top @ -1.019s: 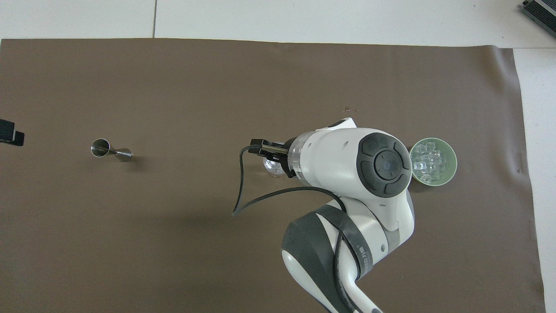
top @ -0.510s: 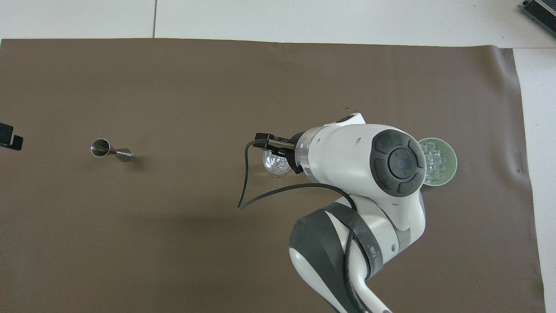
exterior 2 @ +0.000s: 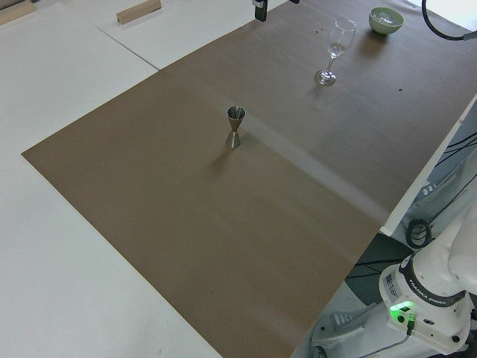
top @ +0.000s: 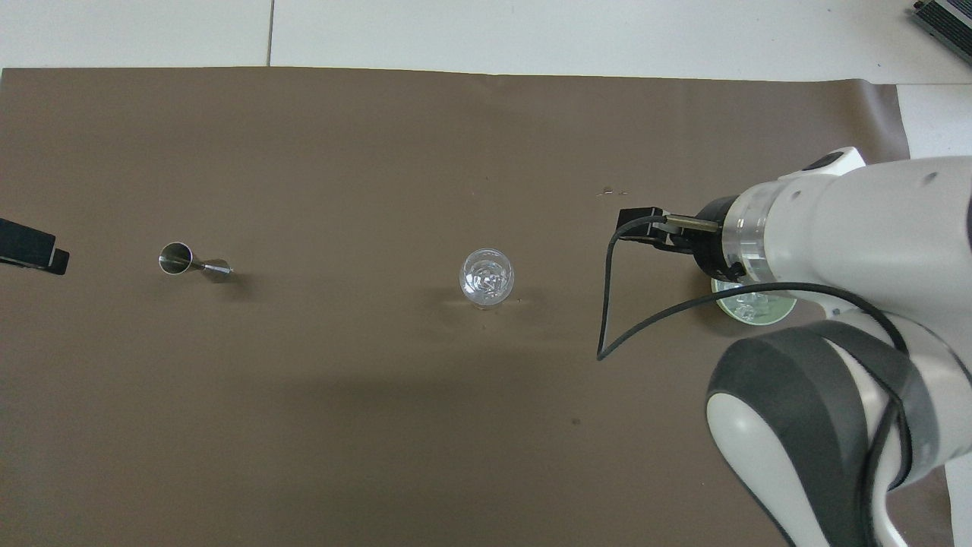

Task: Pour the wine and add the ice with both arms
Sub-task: 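Carry the green cup back to its spot and open the right gripper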

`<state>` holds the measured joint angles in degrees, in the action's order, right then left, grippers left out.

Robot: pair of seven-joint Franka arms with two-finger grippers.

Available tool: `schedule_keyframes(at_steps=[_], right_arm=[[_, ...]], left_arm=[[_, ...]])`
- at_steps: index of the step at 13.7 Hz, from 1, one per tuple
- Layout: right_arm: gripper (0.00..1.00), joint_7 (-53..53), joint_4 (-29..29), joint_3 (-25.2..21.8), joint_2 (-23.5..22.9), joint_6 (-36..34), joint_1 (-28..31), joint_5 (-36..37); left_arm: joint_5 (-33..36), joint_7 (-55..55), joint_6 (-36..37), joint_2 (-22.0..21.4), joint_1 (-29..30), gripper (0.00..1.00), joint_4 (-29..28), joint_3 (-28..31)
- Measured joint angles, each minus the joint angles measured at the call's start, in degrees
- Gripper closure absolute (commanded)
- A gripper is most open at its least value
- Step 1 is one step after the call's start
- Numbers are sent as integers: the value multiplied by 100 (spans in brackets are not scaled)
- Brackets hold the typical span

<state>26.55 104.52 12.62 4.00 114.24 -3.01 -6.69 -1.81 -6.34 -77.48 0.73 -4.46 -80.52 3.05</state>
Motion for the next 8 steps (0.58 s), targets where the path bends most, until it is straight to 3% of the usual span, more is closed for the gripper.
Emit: schedule_keyframes(at_steps=[4, 8], right_arm=[[0, -592, -116, -173, 199, -623, 279, 9], [0, -927, -129, -641, 404, -981, 277, 11]], left_arm=[[4, 3, -432, -319, 30, 0, -645, 16], [5, 5, -569, -385, 40, 0, -731, 33]])
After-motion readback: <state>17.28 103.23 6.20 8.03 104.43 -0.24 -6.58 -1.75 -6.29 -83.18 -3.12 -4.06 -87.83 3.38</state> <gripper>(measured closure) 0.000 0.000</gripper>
